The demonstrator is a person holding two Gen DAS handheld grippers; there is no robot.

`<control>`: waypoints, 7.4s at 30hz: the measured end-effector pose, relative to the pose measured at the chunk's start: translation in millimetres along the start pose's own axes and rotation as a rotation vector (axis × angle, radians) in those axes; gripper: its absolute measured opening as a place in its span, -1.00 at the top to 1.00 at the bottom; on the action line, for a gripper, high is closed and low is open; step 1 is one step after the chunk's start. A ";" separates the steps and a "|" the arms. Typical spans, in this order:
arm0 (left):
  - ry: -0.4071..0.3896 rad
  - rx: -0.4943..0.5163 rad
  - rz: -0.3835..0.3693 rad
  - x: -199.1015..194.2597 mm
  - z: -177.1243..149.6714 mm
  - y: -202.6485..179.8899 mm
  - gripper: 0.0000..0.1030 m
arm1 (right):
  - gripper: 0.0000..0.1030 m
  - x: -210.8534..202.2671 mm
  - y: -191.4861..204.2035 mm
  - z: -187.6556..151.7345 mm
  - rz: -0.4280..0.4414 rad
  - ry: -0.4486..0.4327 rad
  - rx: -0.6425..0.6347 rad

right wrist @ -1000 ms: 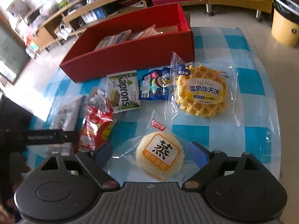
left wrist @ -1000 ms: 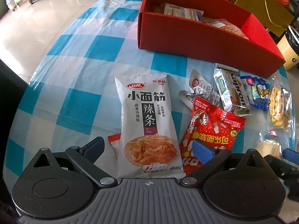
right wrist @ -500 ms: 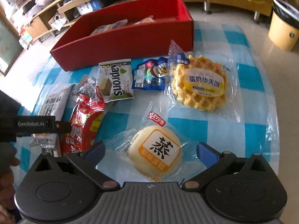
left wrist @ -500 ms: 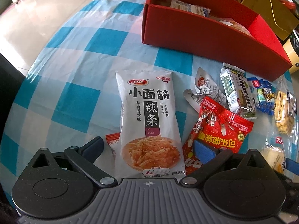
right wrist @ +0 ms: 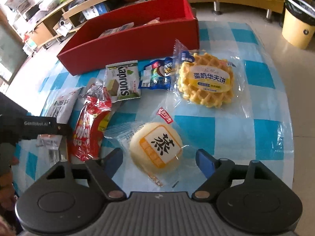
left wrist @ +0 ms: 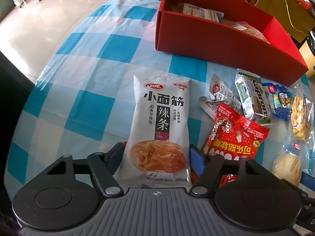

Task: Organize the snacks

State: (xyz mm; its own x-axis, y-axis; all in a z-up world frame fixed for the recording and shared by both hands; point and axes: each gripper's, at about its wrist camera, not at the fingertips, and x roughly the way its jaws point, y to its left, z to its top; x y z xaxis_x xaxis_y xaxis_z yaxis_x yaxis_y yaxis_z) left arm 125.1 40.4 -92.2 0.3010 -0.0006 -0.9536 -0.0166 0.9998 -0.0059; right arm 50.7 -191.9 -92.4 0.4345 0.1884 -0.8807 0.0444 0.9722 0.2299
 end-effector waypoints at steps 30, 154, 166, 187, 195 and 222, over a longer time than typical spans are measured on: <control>-0.035 -0.021 -0.084 -20.6 1.9 10.2 -0.24 | 0.77 -13.8 -19.1 13.4 0.130 -0.050 0.118; -0.224 -0.119 -0.356 -70.7 62.3 2.0 0.03 | -0.06 -30.3 -13.3 89.4 0.355 -0.239 0.203; -0.259 -0.097 -0.343 -69.5 92.4 -10.8 0.02 | -0.06 -21.9 -20.0 118.7 0.381 -0.266 0.230; -0.261 -0.079 -0.291 -41.7 143.3 -24.0 0.01 | -0.06 9.3 -25.7 163.4 0.392 -0.250 0.249; -0.241 -0.076 -0.253 -23.1 157.6 -27.8 0.01 | -0.06 27.8 -27.7 176.6 0.383 -0.231 0.259; -0.223 -0.079 -0.198 -2.4 166.5 -28.1 -0.33 | -0.14 57.6 -15.1 188.8 0.337 -0.181 0.205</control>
State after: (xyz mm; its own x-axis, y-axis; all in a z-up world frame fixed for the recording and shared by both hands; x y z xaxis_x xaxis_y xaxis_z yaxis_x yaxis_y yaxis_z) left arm 283.6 15.1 -39.6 0.5076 -0.1824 -0.8421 -0.0080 0.9763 -0.2162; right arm 244.9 -221.9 -68.4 0.6053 0.4456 -0.6596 0.0431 0.8091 0.5861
